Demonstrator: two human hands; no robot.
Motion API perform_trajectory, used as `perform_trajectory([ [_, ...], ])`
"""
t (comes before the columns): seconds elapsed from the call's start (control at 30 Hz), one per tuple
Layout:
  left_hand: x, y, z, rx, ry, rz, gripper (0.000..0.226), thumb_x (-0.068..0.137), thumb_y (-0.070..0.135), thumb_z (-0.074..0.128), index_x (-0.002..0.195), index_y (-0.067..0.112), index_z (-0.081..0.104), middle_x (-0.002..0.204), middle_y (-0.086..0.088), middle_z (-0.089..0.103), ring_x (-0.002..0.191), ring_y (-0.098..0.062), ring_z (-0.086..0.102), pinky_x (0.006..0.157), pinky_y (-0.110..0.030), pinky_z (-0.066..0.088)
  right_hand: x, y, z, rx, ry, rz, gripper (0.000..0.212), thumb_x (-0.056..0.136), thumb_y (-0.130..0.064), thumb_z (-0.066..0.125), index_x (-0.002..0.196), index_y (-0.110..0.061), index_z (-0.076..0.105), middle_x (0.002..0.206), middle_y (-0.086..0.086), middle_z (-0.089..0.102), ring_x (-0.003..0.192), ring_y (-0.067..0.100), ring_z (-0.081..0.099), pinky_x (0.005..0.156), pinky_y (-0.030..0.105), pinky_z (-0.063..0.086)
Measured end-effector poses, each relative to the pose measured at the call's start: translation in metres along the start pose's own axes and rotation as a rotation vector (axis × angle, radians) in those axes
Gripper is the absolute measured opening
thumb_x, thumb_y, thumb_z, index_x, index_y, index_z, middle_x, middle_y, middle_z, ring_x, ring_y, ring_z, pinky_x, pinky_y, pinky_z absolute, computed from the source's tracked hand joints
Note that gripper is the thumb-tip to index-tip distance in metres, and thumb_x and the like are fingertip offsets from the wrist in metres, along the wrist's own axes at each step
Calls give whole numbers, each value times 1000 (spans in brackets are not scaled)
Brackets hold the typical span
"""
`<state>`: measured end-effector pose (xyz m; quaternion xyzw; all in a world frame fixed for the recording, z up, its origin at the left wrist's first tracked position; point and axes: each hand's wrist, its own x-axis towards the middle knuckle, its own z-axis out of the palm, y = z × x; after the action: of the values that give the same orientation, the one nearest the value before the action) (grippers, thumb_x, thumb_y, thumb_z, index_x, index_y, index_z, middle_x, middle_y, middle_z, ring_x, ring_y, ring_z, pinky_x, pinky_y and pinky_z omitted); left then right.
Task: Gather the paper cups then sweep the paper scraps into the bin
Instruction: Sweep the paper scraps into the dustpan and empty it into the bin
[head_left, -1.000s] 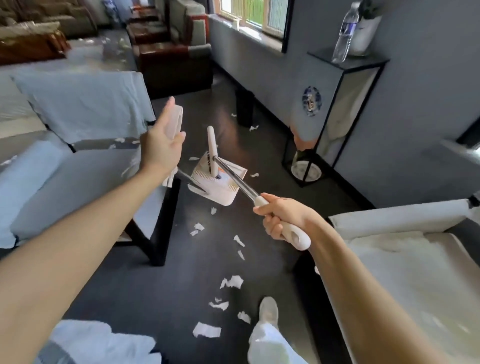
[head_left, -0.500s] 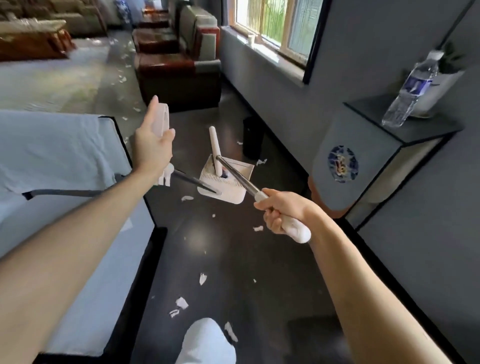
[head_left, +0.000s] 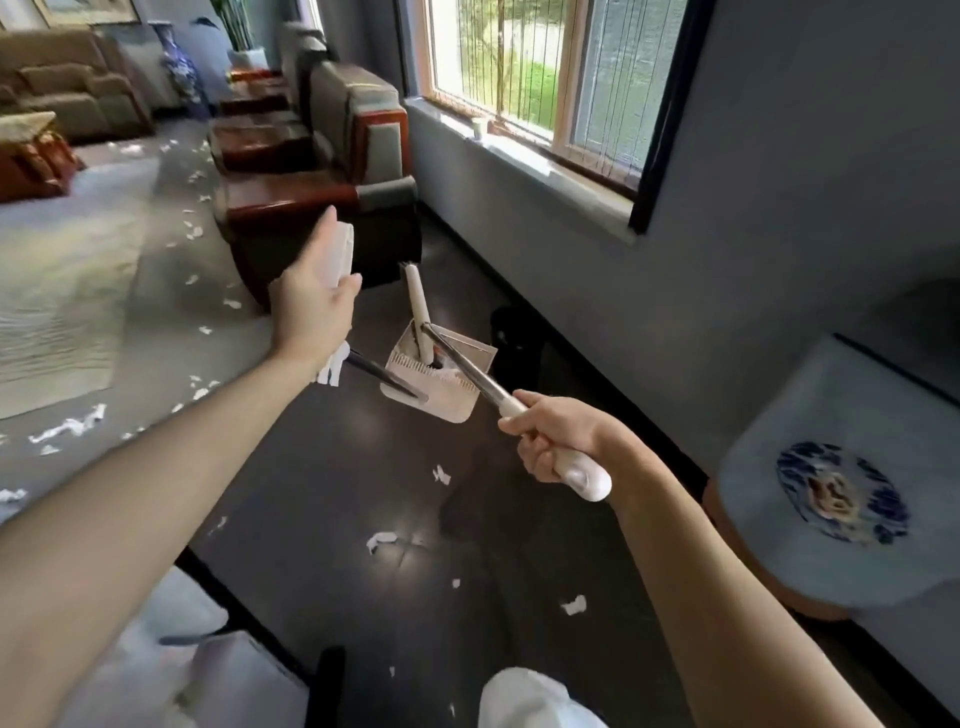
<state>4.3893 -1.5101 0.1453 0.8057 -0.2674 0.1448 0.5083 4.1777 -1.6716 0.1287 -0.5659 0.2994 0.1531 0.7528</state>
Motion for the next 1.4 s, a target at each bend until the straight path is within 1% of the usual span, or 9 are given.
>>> perform_trajectory([
  [0.43, 303, -162, 84, -97, -80, -46, 69, 86, 13, 62, 145, 37, 37, 140, 11, 53, 115, -40, 58, 99, -51, 47, 253, -208, 12, 124, 102, -1, 27, 99, -3, 41, 103, -29, 44, 40, -4, 34, 29, 1, 33, 29, 12, 31],
  [0.53, 364, -192, 94, -91, -127, 8, 67, 87, 12, 64, 146, 33, 39, 141, 10, 51, 125, -16, 53, 106, -28, 40, 296, -246, 25, 109, 130, -22, 26, 99, -2, 40, 99, -27, 48, 42, -4, 33, 30, 0, 32, 29, 11, 30],
  [0.67, 437, -241, 110, -129, -217, 109, 66, 87, 9, 65, 146, 28, 41, 132, 27, 42, 116, 16, 38, 95, 3, 26, 360, -281, 51, 136, 197, -47, 29, 99, -2, 39, 95, -29, 48, 40, -5, 34, 31, 0, 33, 30, 11, 30],
  [0.7, 457, -256, 114, -157, -254, 125, 66, 88, 8, 65, 146, 27, 41, 129, 30, 41, 116, 18, 38, 96, 2, 28, 378, -287, 59, 164, 225, -50, 29, 99, -2, 40, 95, -29, 48, 40, -5, 35, 32, 0, 33, 30, 11, 30],
  [0.83, 534, -312, 124, -210, -434, 186, 67, 88, 8, 65, 145, 34, 39, 134, 28, 43, 126, -1, 48, 104, -39, 46, 449, -309, 103, 320, 345, -85, 31, 99, -2, 41, 115, -28, 45, 42, -5, 36, 32, -1, 34, 29, 12, 30],
  [0.9, 566, -339, 126, -325, -565, 206, 68, 89, 1, 63, 146, 29, 39, 140, 18, 47, 127, 2, 47, 109, -31, 40, 481, -315, 132, 446, 416, -105, 50, 99, -1, 42, 138, -32, 34, 44, -4, 36, 32, -1, 34, 28, 12, 30],
  [1.0, 602, -371, 120, -433, -701, 260, 66, 89, -5, 59, 147, 21, 38, 141, 9, 50, 119, 14, 46, 98, -5, 36, 514, -320, 182, 635, 488, -150, 57, 99, -2, 43, 144, -34, 29, 46, -3, 36, 31, 0, 34, 28, 11, 30],
  [1.17, 638, -395, 110, -464, -743, 329, 63, 91, -2, 59, 147, 18, 38, 130, 27, 47, 119, 15, 45, 100, -14, 40, 532, -333, 248, 846, 553, -209, 48, 100, -1, 40, 140, -28, 34, 45, -3, 37, 30, -1, 34, 29, 8, 29],
  [1.4, 652, -397, 121, -473, -824, 412, 65, 92, 2, 60, 147, 24, 37, 132, 26, 47, 124, 10, 45, 103, -15, 38, 541, -333, 269, 710, 672, -175, 59, 98, -2, 44, 147, -29, 25, 47, -3, 43, 34, 0, 37, 31, 12, 33],
])
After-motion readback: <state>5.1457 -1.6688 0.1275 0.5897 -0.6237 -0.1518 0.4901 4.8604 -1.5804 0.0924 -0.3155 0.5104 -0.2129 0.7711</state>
